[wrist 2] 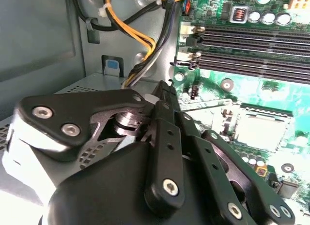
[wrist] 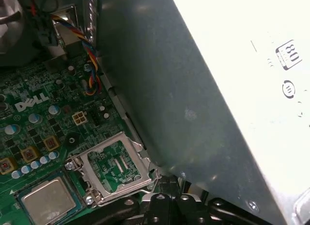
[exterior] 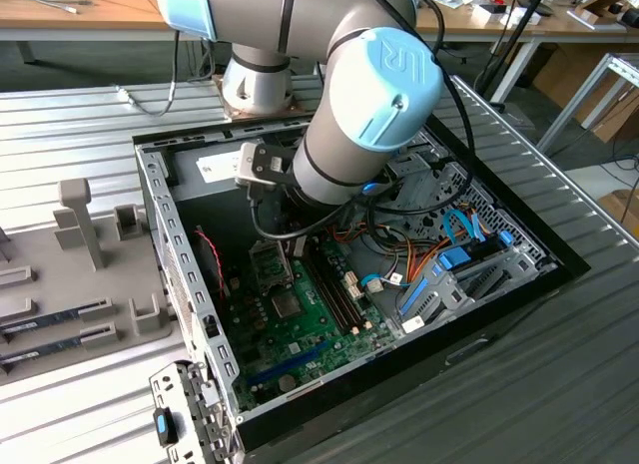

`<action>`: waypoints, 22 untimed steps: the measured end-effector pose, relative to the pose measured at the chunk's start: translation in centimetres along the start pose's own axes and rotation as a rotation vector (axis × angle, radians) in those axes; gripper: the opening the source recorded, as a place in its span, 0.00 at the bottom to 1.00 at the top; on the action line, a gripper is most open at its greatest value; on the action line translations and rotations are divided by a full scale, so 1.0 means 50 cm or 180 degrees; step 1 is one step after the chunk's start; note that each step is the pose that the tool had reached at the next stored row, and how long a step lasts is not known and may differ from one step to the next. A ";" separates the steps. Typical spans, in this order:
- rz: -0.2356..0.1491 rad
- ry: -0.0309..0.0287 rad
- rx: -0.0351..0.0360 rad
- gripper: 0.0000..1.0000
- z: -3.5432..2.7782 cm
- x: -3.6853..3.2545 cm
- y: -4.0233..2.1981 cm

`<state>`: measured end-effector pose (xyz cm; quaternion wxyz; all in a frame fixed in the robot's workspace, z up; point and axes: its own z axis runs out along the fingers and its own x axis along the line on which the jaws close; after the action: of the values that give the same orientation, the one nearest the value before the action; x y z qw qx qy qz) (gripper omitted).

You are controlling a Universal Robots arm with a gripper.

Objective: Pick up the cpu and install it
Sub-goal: 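Close the cpu cover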

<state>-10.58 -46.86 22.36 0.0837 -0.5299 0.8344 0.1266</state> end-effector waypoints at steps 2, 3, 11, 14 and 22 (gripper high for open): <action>0.0000 0.0000 0.0000 0.11 -0.002 0.001 0.000; 0.0000 0.0000 0.0000 0.11 -0.003 0.002 -0.001; 0.0000 -0.0005 -0.0003 0.11 -0.019 0.005 -0.002; 0.0000 -0.0006 -0.0003 0.11 -0.023 0.007 -0.003; 0.0000 -0.0011 -0.0005 0.11 -0.034 0.014 -0.006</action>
<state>-10.61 -48.13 23.76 0.0847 -0.5297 0.8341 0.1282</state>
